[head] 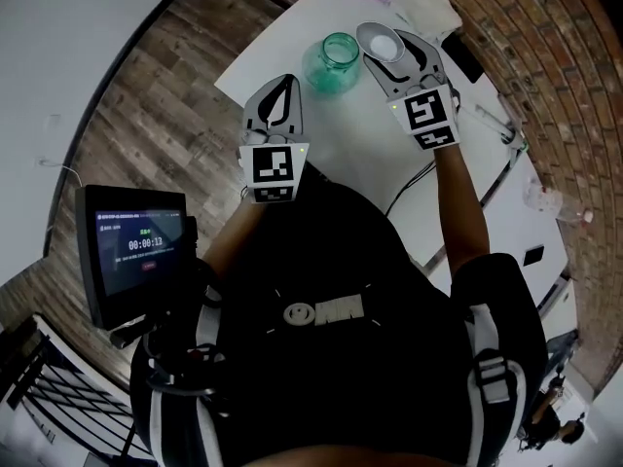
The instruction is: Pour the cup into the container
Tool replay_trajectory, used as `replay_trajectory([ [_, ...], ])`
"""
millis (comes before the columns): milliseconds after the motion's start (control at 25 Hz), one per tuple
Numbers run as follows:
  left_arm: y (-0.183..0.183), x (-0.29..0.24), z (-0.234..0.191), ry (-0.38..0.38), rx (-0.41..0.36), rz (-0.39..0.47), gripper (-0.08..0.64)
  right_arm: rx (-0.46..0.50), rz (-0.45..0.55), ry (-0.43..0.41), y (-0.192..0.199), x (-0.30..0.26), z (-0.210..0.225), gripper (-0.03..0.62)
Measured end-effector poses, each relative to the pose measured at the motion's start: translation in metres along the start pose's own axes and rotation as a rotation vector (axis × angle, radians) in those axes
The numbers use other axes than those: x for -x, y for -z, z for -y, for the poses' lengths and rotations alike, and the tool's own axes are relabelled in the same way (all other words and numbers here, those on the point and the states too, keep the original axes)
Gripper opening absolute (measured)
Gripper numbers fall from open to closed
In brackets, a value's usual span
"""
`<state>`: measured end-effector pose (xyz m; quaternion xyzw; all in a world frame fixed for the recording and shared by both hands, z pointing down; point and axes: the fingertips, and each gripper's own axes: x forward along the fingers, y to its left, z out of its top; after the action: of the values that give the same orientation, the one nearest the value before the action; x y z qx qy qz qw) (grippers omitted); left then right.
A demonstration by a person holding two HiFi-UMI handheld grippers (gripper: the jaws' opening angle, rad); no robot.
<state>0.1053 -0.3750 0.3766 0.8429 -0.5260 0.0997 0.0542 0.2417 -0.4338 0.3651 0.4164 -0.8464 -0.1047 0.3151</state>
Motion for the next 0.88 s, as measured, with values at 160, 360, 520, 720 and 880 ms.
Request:
replay_trajectory([
  [160,0.001,0.002,-0.002,0.007,0.015,0.005,-0.006,0.170,-0.058,0.023,-0.006,-0.002,-0.005,0.261],
  [360,0.002,0.000,-0.005,0.023,0.025,0.013,-0.006,0.327,-0.108,0.063,-0.012,-0.003,-0.006,0.261],
  [520,0.002,-0.004,-0.005,0.034,0.031,0.010,-0.006,0.389,-0.134,0.084,-0.012,-0.004,-0.003,0.261],
  [720,-0.002,-0.009,-0.007,0.043,0.037,0.019,-0.006,0.437,-0.152,0.103,-0.016,-0.004,0.002,0.261],
  [880,-0.002,-0.009,-0.011,0.035,0.040,0.020,-0.006,0.447,-0.153,0.099,-0.018,-0.007,0.001,0.261],
])
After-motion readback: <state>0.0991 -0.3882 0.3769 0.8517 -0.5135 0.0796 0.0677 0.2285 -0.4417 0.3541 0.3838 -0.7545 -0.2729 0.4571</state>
